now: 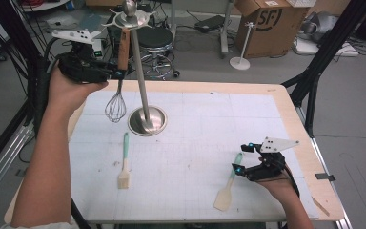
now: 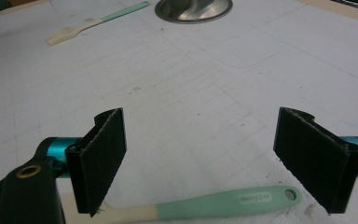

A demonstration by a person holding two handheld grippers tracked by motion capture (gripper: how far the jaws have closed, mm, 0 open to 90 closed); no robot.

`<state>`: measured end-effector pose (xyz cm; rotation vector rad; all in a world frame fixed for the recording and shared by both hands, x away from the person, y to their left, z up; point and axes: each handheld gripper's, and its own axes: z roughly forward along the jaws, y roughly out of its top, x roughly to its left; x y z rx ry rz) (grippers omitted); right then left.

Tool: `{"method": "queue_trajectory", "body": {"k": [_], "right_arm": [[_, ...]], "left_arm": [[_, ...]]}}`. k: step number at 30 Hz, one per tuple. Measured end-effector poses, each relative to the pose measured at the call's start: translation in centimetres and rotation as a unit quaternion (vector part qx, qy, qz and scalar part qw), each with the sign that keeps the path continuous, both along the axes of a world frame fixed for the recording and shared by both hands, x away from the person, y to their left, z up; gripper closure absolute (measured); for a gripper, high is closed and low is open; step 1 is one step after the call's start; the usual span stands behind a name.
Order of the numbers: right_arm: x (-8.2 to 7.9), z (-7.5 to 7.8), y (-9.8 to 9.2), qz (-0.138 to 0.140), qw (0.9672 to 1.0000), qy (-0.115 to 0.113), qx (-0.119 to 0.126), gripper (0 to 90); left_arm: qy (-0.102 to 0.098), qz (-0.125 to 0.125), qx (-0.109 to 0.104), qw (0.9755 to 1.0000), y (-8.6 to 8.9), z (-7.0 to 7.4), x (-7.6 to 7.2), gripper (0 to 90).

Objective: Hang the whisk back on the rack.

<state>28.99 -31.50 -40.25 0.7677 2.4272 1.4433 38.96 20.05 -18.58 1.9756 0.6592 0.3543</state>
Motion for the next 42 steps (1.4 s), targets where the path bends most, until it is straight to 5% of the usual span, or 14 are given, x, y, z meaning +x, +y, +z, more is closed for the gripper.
{"method": "queue_trajectory", "body": {"k": [13,22,30,42], "right_arm": [[-0.1,0.1,-0.1,-0.001,1.0000,-0.001,0.002,16.3],[-0.1,0.1,-0.1,0.000,1.0000,-0.003,0.002,16.3],[-0.1,0.1,0.0,0.001,1.0000,-0.002,0.003,16.3],[-0.1,0.1,0.0,0.002,1.0000,-0.004,0.003,16.3]], "left_arm": [[0.004,-0.002,0.005,1.0000,-1.0,-0.3,0.5,69.8],[0.001,-0.005,0.006,1.0000,-1.2,-0.8,-0.3,57.4],[0.001,-0.031,-0.016,0.9994,-1.0,-1.5,-1.3,50.1],[-0.005,-0.089,-0.043,0.9951,-1.8,-2.3,-2.3,43.5]]}}
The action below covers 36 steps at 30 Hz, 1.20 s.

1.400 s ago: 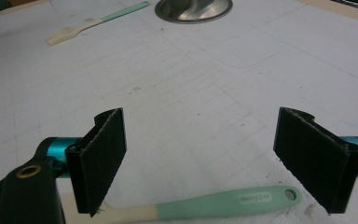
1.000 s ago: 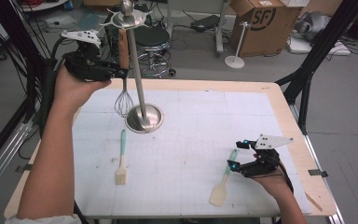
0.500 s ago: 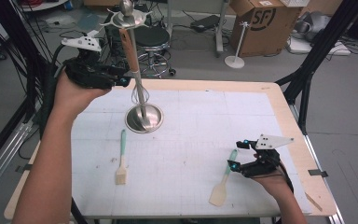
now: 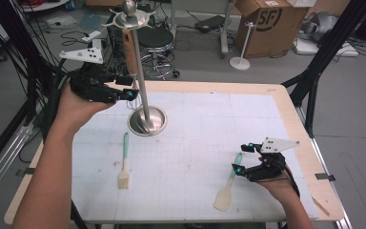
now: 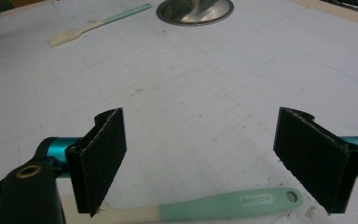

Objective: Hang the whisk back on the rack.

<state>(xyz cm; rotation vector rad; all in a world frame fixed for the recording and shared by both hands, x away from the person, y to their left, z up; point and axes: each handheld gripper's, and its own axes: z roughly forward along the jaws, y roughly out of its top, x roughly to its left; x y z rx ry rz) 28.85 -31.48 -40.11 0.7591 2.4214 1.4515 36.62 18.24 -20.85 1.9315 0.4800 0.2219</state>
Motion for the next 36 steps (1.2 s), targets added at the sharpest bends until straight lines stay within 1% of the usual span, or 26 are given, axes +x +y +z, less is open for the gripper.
{"method": "queue_trajectory", "body": {"k": [4,8,10,11,12,13,17,24,29,34,36], "right_arm": [[0.0,0.0,-0.1,-0.001,1.0000,-0.003,0.000,16.3],[0.0,0.0,-0.1,-0.001,1.0000,-0.001,0.001,16.3],[0.0,0.0,-0.1,0.000,1.0000,-0.002,0.001,16.3],[0.0,0.0,-0.1,0.000,1.0000,-0.002,0.001,16.3],[0.0,0.0,-0.1,-0.001,1.0000,-0.001,0.001,16.3],[0.0,0.0,-0.1,0.000,1.0000,-0.002,0.001,16.3],[0.0,0.0,-0.1,0.000,1.0000,-0.002,0.001,16.3],[0.0,0.0,-0.1,0.000,1.0000,0.000,0.000,16.3],[0.0,0.0,-0.1,0.000,1.0000,0.000,0.000,16.3],[0.0,0.0,-0.1,0.000,1.0000,0.000,0.000,16.3],[0.0,0.0,-0.1,0.000,1.0000,0.000,0.000,16.3]], "left_arm": [[0.001,-0.011,-0.002,0.9999,-0.4,-0.1,0.0,41.4],[0.003,-0.028,-0.005,0.9996,-0.7,-0.3,0.0,38.8],[0.007,-0.036,-0.006,0.9993,-1.0,-0.4,0.1,37.2],[0.006,-0.037,-0.007,0.9993,-1.1,-0.4,0.1,35.5],[0.004,-0.040,-0.003,0.9992,-1.2,-0.4,0.1,34.4],[0.005,-0.039,-0.007,0.9992,-1.3,-0.5,0.1,33.8],[0.002,-0.045,-0.007,0.9990,-1.5,-0.6,0.0,29.7],[-0.003,-0.047,-0.009,0.9988,-1.8,-1.4,-0.3,22.2],[-0.002,-0.055,-0.012,0.9984,-2.2,-2.0,-0.5,20.8],[-0.004,-0.066,-0.006,0.9978,-2.8,-2.7,-0.9,19.8],[-0.004,-0.068,-0.007,0.9976,-3.0,-3.0,-1.0,19.2]]}}
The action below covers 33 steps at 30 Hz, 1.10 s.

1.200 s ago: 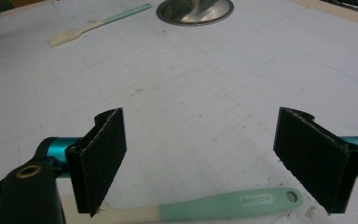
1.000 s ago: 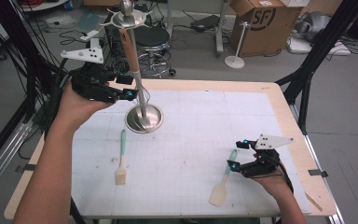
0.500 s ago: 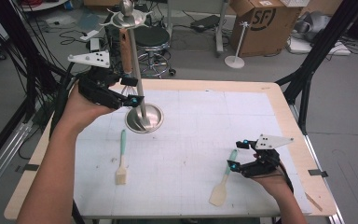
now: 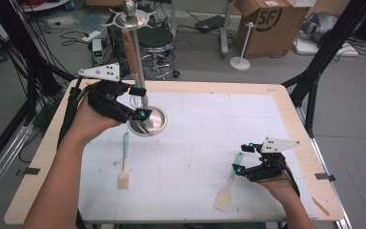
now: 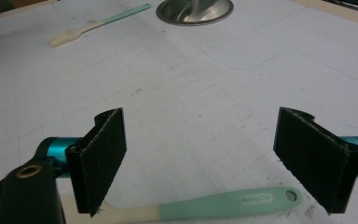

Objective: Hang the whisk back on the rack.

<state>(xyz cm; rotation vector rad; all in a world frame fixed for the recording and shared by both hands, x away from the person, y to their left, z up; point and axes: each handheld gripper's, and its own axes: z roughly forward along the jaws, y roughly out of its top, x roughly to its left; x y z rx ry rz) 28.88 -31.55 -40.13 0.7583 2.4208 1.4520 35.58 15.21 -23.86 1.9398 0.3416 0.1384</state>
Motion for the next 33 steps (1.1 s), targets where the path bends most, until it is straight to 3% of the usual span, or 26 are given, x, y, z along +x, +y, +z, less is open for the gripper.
{"method": "queue_trajectory", "body": {"k": [15,21,27,33], "right_arm": [[0.0,0.0,0.0,0.000,1.0000,0.001,0.000,16.3],[0.0,0.0,0.1,0.000,1.0000,-0.001,-0.002,16.3],[0.0,0.0,0.1,0.000,1.0000,0.001,-0.001,16.3],[0.0,0.0,0.1,0.000,1.0000,-0.001,-0.002,16.3]], "left_arm": [[0.011,-0.012,-0.013,0.9998,-0.8,-3.4,-1.0,17.3],[0.024,-0.002,-0.002,0.9997,-0.9,-4.7,-1.1,16.9],[0.033,0.005,-0.005,0.9994,-0.9,-5.7,-1.4,16.4],[0.027,0.002,-0.016,0.9995,-1.0,-6.6,-1.7,15.8]]}}
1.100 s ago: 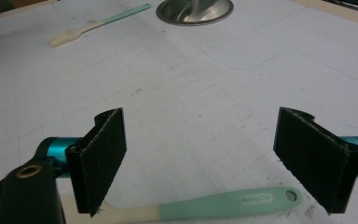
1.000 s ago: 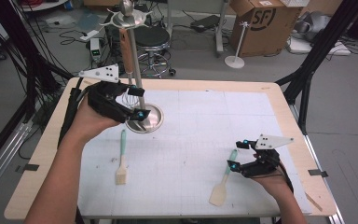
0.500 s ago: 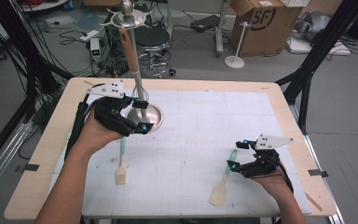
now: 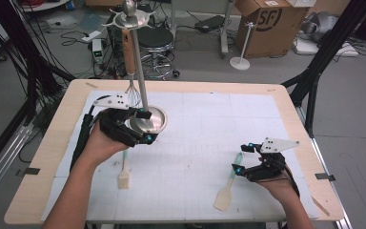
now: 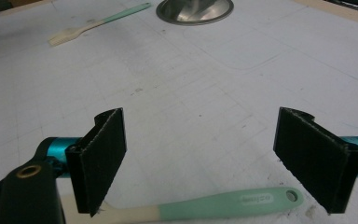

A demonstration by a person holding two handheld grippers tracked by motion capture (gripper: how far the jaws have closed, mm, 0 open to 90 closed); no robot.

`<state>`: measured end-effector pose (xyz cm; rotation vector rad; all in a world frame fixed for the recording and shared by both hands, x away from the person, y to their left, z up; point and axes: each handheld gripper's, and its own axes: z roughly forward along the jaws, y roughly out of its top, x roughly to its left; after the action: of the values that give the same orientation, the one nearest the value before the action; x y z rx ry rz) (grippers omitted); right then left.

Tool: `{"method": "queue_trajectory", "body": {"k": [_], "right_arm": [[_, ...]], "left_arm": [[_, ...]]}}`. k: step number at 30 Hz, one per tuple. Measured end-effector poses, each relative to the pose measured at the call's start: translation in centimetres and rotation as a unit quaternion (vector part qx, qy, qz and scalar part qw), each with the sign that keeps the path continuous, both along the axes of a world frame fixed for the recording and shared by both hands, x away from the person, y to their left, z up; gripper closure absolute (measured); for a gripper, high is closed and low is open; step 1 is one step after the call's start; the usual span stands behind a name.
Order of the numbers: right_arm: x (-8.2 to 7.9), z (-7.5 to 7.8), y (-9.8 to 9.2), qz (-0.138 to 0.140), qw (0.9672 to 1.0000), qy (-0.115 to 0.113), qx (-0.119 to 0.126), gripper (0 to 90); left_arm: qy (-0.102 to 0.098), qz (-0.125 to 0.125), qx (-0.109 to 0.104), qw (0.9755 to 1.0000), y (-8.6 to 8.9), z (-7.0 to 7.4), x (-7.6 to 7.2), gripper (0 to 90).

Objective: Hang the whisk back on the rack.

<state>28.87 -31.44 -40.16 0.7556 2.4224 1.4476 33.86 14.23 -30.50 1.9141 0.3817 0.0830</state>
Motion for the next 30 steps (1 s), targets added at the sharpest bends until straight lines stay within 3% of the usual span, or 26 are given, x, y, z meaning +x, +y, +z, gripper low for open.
{"method": "queue_trajectory", "body": {"k": [4,17,25,30], "right_arm": [[0.0,0.0,0.0,0.000,1.0000,0.001,0.000,16.3],[0.0,0.0,0.0,-0.001,1.0000,0.002,-0.003,16.3],[0.0,0.0,0.0,-0.001,1.0000,0.002,-0.002,16.3],[0.0,0.0,0.0,-0.001,1.0000,0.000,-0.002,16.3]], "left_arm": [[-0.007,-0.002,-0.023,0.9997,-0.1,-0.8,-0.3,15.4],[-0.010,0.006,-0.042,0.9990,-0.4,-3.3,-0.7,15.2],[-0.007,0.001,-0.038,0.9993,-0.4,-4.7,-1.0,15.2],[-0.001,0.010,-0.032,0.9994,-0.5,-5.7,-1.3,15.2]]}}
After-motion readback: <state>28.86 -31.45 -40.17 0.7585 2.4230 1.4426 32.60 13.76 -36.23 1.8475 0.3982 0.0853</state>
